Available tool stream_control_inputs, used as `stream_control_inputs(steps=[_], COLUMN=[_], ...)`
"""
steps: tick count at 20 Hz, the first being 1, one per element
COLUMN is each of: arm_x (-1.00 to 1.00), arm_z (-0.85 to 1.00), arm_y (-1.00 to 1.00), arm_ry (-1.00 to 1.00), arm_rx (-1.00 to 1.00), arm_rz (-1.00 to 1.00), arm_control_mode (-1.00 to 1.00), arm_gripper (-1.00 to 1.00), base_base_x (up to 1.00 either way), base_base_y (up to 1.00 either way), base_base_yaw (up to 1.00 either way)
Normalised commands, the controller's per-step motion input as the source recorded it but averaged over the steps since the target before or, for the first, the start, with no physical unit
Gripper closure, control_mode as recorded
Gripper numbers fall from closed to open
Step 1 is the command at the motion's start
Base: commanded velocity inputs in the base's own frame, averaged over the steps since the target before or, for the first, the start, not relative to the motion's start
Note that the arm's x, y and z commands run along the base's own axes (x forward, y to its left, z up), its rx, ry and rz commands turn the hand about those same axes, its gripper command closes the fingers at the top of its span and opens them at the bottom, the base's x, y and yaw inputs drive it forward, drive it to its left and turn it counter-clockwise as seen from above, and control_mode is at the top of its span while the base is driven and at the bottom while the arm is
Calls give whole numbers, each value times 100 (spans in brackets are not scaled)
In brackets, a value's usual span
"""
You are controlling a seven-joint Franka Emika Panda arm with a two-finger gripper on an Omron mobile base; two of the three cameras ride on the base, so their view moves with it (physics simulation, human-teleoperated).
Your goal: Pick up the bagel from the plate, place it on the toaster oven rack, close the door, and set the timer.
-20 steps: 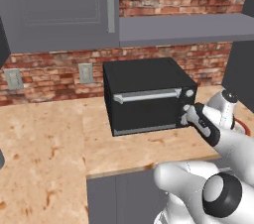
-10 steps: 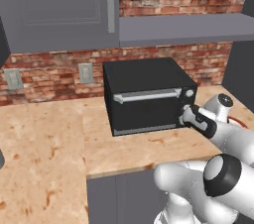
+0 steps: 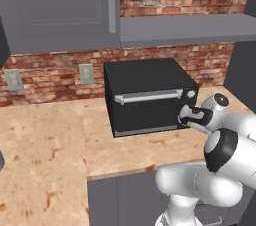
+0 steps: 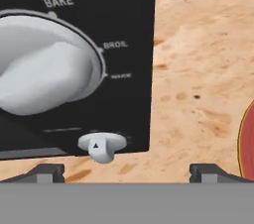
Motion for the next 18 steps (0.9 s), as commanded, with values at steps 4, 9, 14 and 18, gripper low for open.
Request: stream_control_inputs(steps=[4,9,14,18], arm_x=[2,16,24,-8], arm_z=[-20,-15,-2,0], arm_y=[-20,-12,-1,0], arm_ry=[-1,0,0,0], arm_rx=[0,0,0,0], arm_rz=[0,0,0,2], arm_control_mode=[-100,-100,-100,-100], arm_gripper=[-100,-100,-100,-100], base_base_x=[0,0,0,0], base_base_y=[0,0,0,0], base_base_yaw=[0,0,0,0])
